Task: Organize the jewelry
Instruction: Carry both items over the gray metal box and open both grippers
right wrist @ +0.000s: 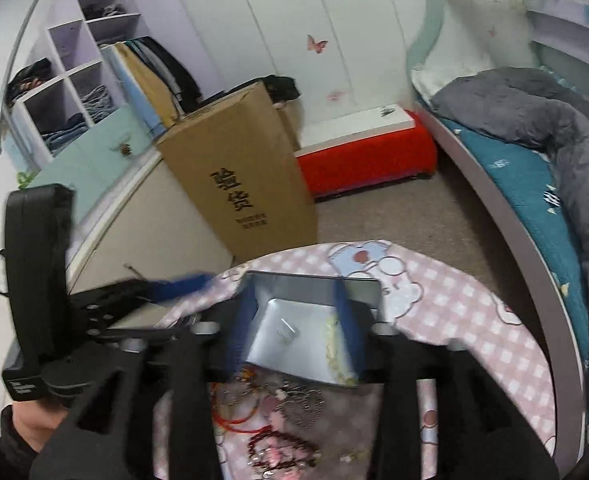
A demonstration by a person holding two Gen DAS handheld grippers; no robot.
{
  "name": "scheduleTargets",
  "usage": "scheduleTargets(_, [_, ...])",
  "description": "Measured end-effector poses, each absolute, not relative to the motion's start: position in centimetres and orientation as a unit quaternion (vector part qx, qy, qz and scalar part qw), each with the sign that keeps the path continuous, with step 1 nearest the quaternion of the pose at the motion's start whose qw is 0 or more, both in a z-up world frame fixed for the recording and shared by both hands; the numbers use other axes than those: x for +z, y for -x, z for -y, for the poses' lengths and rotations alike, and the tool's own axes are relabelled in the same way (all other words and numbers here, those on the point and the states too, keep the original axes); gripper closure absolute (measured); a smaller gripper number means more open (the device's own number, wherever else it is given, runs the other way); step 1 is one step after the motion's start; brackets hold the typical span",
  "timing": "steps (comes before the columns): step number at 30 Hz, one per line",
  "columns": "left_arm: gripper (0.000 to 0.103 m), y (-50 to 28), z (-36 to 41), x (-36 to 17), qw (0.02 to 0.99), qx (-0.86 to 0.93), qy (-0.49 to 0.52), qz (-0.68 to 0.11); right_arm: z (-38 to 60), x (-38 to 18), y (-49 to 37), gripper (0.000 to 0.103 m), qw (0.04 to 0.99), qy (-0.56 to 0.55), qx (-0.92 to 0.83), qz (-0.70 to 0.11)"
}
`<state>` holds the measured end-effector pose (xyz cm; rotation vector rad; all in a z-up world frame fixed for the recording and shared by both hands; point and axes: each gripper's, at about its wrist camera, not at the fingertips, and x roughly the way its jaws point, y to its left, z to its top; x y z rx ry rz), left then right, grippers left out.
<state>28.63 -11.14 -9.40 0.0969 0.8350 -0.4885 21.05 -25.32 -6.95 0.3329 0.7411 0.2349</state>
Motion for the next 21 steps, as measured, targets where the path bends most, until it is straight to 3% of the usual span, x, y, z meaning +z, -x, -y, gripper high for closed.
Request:
scheduleTargets(2, [0.006, -28.0, 10.9, -9.2, 0.891, -0.226, -0.055, -0.389, 25.7, -6.9, -20.9, 0.034, 0.915, -0.157, 0.106, -0.357])
scheduleTargets(4, [0.006, -28.0, 10.2, -9.3, 0.893, -0.206, -0.053, -0.395, 26.1, -6.8, -20.3, 0.012, 0.919, -0.164, 0.093, -0.347])
scheduleTargets(5, [0.006, -27.8, 9.7, -9.2, 0.896, -0.197, -0.049, -0.394, 26.4, -6.7, -19.7, 0.007, 0.922, -0.177, 0.088, -0.333])
scheduleTargets(14, [0.006, -21.8, 4.6, -8.9, 0.920, -0.154, -0.036, -0.360, 25.5, -5.6, -14.7, 0.006, 0.939, -0.150, 0.069, -0.300])
scheduleTargets(21, [0.006, -16.6, 0.9, -11.1, 0.931, -0.116, -0.021, -0.344, 24.0, -7.5, -10.6, 0.006, 0.939, -0.089, 0.018, -0.331])
